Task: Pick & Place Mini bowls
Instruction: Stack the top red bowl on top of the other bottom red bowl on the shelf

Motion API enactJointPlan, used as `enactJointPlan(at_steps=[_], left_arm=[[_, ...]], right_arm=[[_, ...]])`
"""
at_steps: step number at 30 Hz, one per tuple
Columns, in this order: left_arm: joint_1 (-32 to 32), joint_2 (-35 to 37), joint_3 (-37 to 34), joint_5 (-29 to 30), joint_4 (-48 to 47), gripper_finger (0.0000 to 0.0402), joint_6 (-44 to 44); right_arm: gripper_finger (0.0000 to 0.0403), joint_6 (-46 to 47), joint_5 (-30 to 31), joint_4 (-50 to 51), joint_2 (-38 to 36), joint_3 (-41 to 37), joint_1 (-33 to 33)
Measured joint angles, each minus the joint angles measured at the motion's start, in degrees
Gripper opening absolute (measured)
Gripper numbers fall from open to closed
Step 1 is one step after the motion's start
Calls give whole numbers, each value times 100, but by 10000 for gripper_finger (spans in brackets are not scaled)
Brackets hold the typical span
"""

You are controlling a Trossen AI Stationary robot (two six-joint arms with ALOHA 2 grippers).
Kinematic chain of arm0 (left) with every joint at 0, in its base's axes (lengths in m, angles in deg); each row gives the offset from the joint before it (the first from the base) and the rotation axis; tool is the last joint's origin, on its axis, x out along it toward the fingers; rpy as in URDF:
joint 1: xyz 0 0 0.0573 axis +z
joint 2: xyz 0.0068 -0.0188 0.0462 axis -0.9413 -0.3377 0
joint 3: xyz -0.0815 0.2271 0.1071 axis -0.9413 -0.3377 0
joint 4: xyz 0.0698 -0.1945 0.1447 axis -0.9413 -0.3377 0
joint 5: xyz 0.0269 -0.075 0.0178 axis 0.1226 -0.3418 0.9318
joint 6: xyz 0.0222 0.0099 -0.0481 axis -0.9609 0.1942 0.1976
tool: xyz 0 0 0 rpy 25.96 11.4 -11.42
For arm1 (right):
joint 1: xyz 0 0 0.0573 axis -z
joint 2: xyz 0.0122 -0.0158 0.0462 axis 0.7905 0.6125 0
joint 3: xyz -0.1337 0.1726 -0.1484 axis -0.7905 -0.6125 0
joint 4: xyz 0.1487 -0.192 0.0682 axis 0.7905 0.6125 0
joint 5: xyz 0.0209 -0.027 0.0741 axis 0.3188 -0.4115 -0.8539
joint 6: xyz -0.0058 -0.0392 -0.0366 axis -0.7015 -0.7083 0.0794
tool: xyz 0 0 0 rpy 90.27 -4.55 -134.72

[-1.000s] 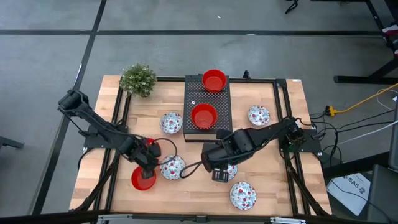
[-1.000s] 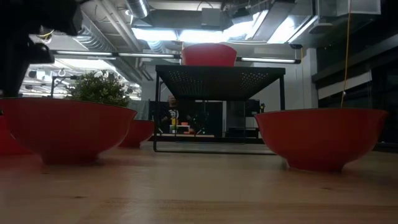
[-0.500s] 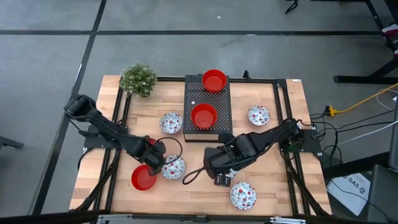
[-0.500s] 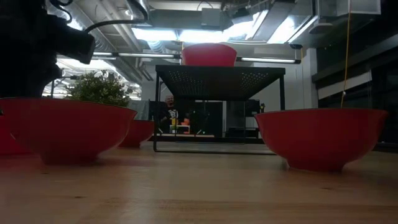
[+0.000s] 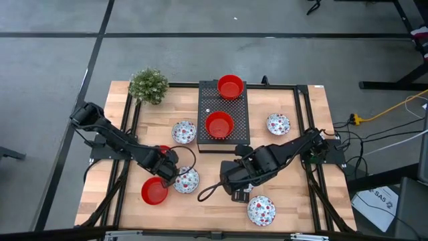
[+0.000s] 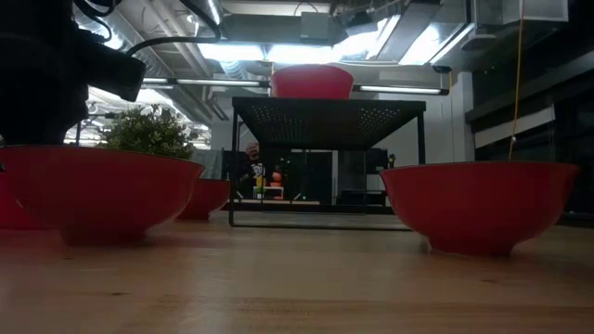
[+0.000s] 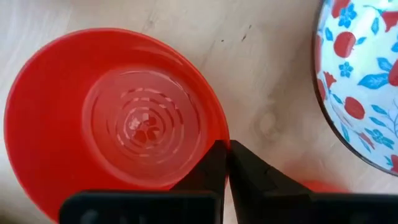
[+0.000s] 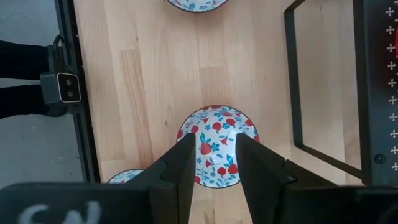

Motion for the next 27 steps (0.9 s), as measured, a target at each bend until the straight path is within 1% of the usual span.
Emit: enactJointPlan(at_steps=[7,10,14,18,22,27], left_arm=[[0,33,89,-81,-75,4,142],[0,135,289,-79,-230,3,75],[73,346,635,19,-687,3,-9],[220,582,1042,285,-1069,2,-231],[458,814,1464,728,-1331,2,-533],[867,1036,2040,1081,-1559,2,-1316]], right_arm=[[116,157,-4,0,0,0,0],[116,179,-20,0,0,0,0],[116,161,-20,0,0,0,0],[116,344,-17,-1,0,0,0],[116,636,-9,-2,0,0,0],[116,884,-4,0,0,0,0]])
